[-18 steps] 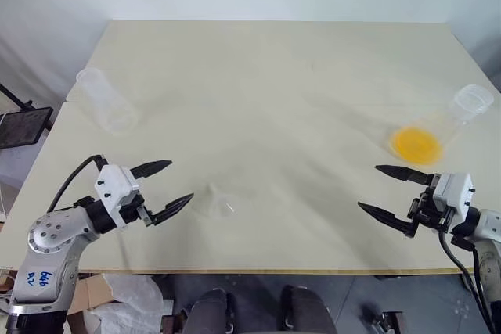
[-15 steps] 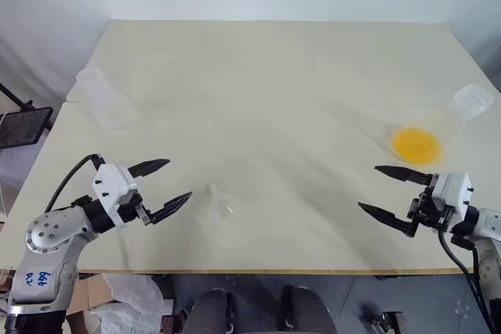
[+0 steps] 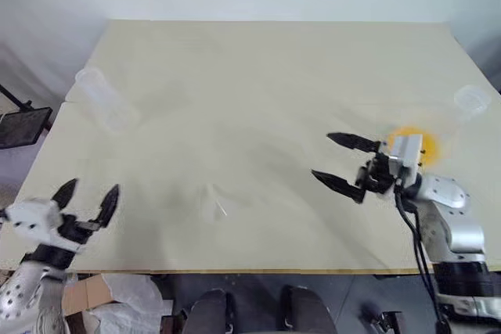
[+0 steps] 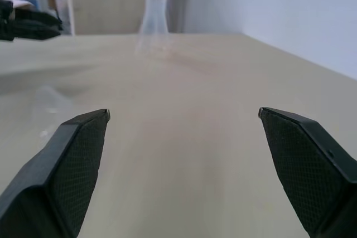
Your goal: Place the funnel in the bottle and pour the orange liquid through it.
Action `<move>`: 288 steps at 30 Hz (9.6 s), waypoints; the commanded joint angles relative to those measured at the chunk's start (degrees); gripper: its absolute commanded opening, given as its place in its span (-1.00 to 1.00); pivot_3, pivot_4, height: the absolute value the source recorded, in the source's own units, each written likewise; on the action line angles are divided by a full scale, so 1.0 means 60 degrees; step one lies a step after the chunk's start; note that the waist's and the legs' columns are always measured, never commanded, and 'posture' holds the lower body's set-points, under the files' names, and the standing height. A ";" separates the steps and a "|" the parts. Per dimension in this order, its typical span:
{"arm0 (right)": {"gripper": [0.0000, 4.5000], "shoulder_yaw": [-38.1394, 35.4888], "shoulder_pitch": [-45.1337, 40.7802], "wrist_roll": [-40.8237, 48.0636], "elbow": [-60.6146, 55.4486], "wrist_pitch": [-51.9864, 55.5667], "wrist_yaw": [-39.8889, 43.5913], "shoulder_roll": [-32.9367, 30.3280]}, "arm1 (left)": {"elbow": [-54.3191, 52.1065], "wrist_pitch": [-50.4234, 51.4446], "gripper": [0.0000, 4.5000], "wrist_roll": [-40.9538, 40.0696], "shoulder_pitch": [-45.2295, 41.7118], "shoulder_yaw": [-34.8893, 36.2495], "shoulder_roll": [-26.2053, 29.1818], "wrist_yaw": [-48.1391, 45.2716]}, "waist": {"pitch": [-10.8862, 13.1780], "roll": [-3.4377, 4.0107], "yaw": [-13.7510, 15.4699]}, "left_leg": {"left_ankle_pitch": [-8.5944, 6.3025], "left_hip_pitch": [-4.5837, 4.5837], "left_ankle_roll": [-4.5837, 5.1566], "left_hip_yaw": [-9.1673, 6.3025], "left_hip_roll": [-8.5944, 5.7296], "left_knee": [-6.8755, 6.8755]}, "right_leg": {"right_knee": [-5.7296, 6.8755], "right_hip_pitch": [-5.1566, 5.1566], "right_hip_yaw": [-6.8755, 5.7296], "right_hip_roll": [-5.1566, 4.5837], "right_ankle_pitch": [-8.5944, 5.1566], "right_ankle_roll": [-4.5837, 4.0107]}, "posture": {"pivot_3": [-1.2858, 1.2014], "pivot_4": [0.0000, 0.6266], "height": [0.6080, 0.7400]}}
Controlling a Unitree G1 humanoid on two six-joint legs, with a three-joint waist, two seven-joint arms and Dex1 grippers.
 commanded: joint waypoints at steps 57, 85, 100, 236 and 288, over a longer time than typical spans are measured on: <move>1.00 0.0582 0.0037 -0.0257 -0.0572 -0.0081 -0.0559 0.0863 | 1.3150 -0.1715 0.34 0.2645 -1.2647 -0.2955 0.3665 0.0537 | 0.0017 -0.0076 -0.0119 | -0.0004 -0.0005 -0.0001 0.0002 -0.0050 0.0012 | 0.0068 -0.0018 -0.0087 0.0016 0.0006 0.0008 | 0.03 -0.52 1.00; 1.00 -0.3905 0.5750 -0.0143 -0.2642 -0.0475 -0.1711 -0.0690 | 0.9155 -0.1123 0.03 0.2176 -1.2371 -0.7217 -0.1693 -0.5578 | 0.0030 -0.0096 0.0124 | 0.0002 -0.0051 0.0008 0.0025 -0.0046 0.0073 | 0.0002 -0.0005 -0.0070 0.0033 0.0010 0.0017 | 0.03 -0.52 1.00; 1.00 -0.3410 0.6207 -0.0191 -0.3286 -0.0583 -0.2270 0.0062 | 1.0649 -0.1639 0.70 0.2417 -1.3184 -0.6935 -0.2323 -0.5879 | 0.0030 -0.0096 0.0163 | -0.0002 -0.0055 0.0021 0.0020 -0.0054 0.0077 | 0.0002 -0.0006 -0.0069 0.0022 0.0010 0.0017 | 0.03 -0.52 1.00; 1.00 -0.2223 0.5046 -0.0070 -0.4287 -0.1109 -0.5250 0.2184 | 1.0897 1.1429 -0.99 0.0524 -1.8104 -0.9506 0.0370 -0.6833 | 0.0039 -0.0054 0.0129 | -0.0015 -0.0044 -0.0019 0.0058 -0.0038 0.0071 | 0.0063 -0.0067 0.0046 0.0066 -0.0002 0.0014 | 0.03 -0.52 1.00; 1.00 -0.5250 0.4048 0.1376 -0.1596 0.0437 -0.6292 0.0394 | -0.0016 0.2951 0.98 -0.0707 -0.5130 -0.4642 0.2456 -0.6457 | 0.0003 0.0002 0.0074 | -0.0013 -0.0127 0.0027 0.0077 -0.0005 0.0162 | 0.0155 -0.0156 0.0099 0.0023 -0.0002 0.0011 | 0.03 -0.52 1.00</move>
